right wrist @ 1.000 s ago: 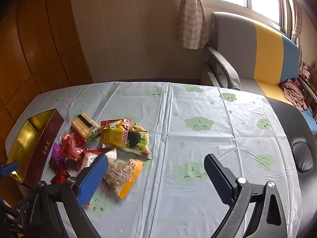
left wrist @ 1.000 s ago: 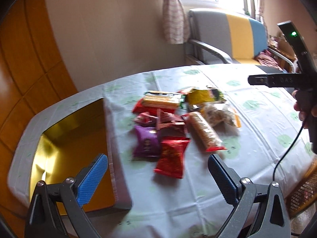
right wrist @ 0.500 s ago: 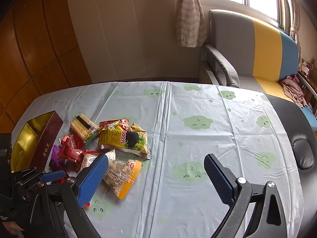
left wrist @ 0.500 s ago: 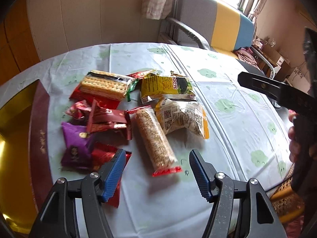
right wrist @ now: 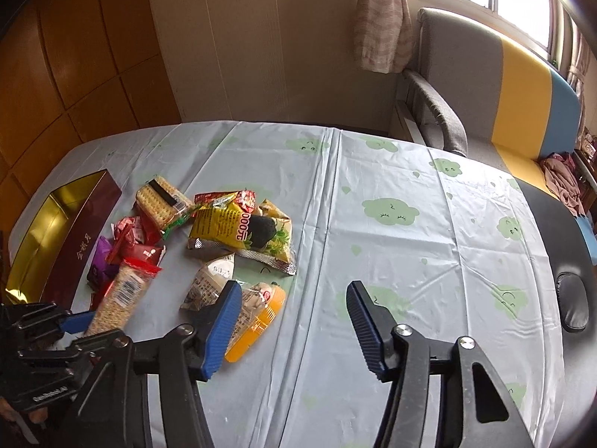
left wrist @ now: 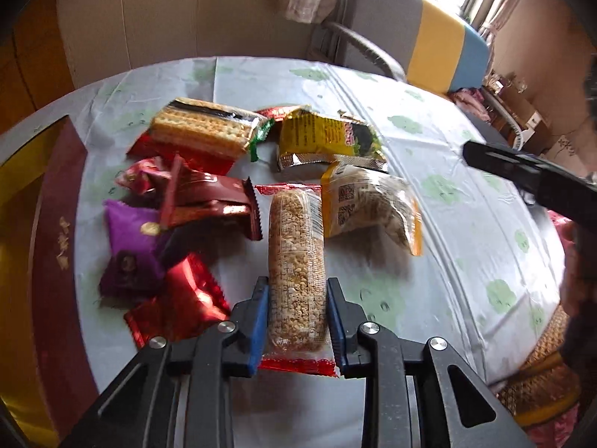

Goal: Organize snacks
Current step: 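Grasp the long clear grain bar with the left gripper, then drop the grain bar into the gold box while the right gripper grasps a red cake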

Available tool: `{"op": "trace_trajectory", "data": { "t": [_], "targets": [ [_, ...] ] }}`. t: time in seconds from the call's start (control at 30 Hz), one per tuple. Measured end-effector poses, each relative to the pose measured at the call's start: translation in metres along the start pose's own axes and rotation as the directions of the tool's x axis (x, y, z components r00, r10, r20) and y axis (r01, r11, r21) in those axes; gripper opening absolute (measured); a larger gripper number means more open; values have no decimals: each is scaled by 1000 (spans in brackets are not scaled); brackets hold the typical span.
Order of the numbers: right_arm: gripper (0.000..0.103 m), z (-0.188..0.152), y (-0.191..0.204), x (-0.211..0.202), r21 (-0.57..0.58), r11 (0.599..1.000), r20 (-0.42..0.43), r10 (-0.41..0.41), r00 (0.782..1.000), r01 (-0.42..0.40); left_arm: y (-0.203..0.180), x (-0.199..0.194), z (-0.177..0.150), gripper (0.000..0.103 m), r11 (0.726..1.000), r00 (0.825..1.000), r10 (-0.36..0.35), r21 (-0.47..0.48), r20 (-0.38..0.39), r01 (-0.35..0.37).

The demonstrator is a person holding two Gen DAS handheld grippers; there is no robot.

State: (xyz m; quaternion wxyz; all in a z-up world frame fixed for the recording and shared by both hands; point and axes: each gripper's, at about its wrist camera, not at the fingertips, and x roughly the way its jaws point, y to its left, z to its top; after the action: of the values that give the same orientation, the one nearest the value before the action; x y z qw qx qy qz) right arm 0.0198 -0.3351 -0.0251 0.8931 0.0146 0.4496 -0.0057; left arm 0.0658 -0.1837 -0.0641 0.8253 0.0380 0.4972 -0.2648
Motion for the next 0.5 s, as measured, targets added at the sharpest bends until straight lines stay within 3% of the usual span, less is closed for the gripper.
{"op": "trace_trajectory", "data": {
  "t": [0.1, 0.27, 0.37, 0.5],
  "targets": [
    [53, -4, 11, 6, -45, 999, -36, 16, 999, -17, 12, -31, -11, 29, 1000, 999, -25, -6, 47, 26],
    [50, -12, 29, 15, -68, 994, -100, 77, 992, -85, 53, -77, -12, 29, 994, 991, -35, -99, 132, 48],
    [50, -14, 48, 16, -59, 986, -123, 147, 982, -155, 89, -102, -13, 29, 986, 985, 30, -169, 172, -1],
    [50, -9, 91, 23, -70, 962, -136, 253, 958, -264, 145, -114, -9, 29, 956, 978, 129, -281, 162, -80]
  ]
}}
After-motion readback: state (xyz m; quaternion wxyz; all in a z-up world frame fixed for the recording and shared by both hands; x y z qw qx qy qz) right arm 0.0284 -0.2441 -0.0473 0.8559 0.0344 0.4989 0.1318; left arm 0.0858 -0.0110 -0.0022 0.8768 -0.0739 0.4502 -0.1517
